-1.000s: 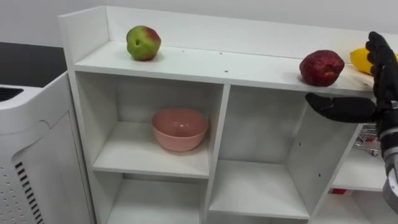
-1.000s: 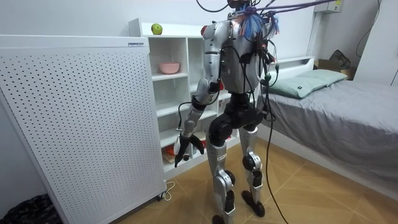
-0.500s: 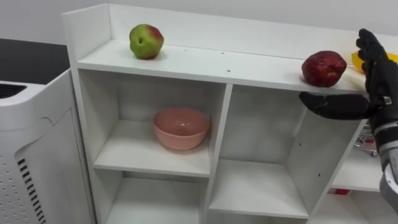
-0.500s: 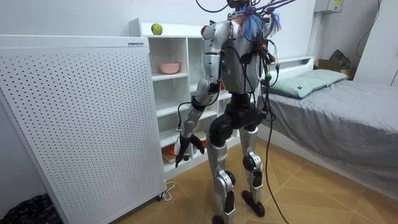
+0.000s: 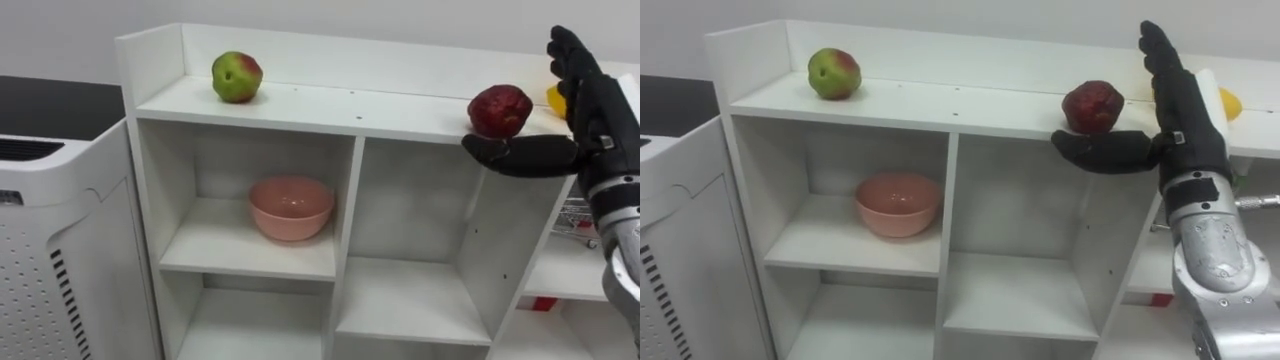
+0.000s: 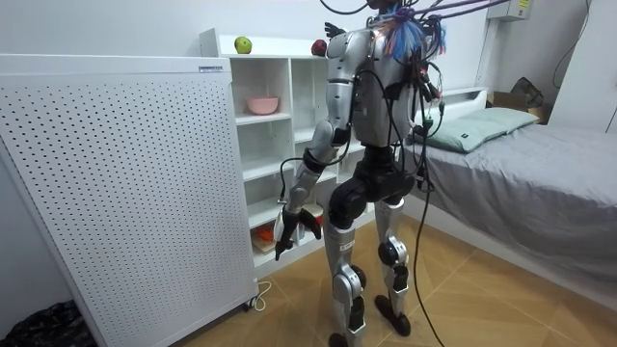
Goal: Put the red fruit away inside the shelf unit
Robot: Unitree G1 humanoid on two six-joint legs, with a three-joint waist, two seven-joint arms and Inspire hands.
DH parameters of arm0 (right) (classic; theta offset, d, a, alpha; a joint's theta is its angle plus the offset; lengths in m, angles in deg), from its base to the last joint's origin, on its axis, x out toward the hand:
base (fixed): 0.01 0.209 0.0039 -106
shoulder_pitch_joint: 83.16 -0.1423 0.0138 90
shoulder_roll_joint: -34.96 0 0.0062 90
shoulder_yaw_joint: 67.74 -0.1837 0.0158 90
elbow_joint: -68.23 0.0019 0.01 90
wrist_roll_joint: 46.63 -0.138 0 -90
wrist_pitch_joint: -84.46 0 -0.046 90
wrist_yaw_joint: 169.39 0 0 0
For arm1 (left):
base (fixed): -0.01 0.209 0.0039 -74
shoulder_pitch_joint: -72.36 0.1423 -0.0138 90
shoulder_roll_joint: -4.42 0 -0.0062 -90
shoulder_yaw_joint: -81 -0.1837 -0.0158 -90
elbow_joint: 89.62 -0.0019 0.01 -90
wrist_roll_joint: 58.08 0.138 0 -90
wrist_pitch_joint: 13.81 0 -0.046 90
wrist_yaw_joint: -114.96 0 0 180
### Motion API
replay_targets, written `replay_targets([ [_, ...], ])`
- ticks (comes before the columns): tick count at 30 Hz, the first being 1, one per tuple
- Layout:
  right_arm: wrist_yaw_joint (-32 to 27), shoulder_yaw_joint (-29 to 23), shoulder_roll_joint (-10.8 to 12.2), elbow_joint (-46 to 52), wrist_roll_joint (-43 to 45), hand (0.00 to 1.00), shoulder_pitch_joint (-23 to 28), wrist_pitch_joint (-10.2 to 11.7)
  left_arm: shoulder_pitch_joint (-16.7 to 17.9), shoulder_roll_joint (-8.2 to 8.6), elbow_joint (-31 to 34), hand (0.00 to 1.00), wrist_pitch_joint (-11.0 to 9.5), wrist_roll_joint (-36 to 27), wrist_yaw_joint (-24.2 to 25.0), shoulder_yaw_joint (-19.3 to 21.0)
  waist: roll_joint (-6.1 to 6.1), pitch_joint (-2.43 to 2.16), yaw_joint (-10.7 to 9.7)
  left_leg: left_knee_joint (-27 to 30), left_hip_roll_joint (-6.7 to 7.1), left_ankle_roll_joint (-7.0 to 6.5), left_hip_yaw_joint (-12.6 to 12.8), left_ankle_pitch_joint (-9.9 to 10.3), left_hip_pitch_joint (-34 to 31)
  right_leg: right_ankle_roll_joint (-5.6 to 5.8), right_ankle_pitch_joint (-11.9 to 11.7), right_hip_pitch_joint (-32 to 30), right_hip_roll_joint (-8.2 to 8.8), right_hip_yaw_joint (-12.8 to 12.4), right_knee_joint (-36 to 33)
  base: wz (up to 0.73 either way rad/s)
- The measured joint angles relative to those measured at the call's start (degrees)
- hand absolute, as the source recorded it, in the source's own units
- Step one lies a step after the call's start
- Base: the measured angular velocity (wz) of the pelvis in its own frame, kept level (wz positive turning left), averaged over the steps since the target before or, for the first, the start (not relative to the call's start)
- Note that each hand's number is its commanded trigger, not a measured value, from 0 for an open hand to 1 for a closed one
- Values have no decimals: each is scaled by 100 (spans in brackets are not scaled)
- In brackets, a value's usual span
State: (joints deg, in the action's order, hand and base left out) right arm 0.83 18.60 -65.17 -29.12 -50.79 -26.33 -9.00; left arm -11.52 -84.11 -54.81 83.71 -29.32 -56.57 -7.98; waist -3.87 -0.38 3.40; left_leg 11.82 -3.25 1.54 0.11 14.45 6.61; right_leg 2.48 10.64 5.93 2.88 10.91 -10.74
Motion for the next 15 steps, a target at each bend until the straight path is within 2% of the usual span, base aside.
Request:
replay_targets([
  [5, 0, 1, 0, 33, 3, 0, 0, -29, -1, 1, 0, 0, 0, -7, 2, 0, -3, -1, 6, -12, 1, 0, 0, 0, 2, 0, 0, -5, -1, 1, 2, 0],
  [6, 0, 1, 0, 35, 2, 9, 0, -30, -1, 1, 0, 0, 0, -7, 2, -1, -4, 0, 11, -17, 1, 0, -4, 0, 5, 0, 0, -4, -1, 5, 4, 0],
  [7, 0, 3, 0, 35, -3, 30, 0, -32, -1, 1, 0, 0, 0, -6, 2, -2, -5, 1, 14, -22, 1, 0, -6, 0, 8, 0, 0, -4, -1, 6, 4, 0],
  [8, 0, 4, 0, 34, -5, 60, 0, -32, -1, 1, 0, 0, 0, -6, 2, -3, -8, 2, 14, -27, 1, 0, -12, 0, 12, 0, 0, -4, -1, 6, 5, 0],
  [11, 0, 4, 0, 34, -5, 100, 0, -32, -1, 1, 0, 0, 0, -6, 2, -3, -18, 7, 15, -43, 1, -1, -16, 0, 13, 0, 0, -4, -1, 9, 9, 0],
  [15, 0, 18, 0, 33, 0, 100, 0, -36, -8, 1, 6, 0, 0, -5, 17, -3, -35, 19, 13, -48, 0, -1, -18, 0, 4, 0, 0, -7, -1, 23, 12, 0],
])
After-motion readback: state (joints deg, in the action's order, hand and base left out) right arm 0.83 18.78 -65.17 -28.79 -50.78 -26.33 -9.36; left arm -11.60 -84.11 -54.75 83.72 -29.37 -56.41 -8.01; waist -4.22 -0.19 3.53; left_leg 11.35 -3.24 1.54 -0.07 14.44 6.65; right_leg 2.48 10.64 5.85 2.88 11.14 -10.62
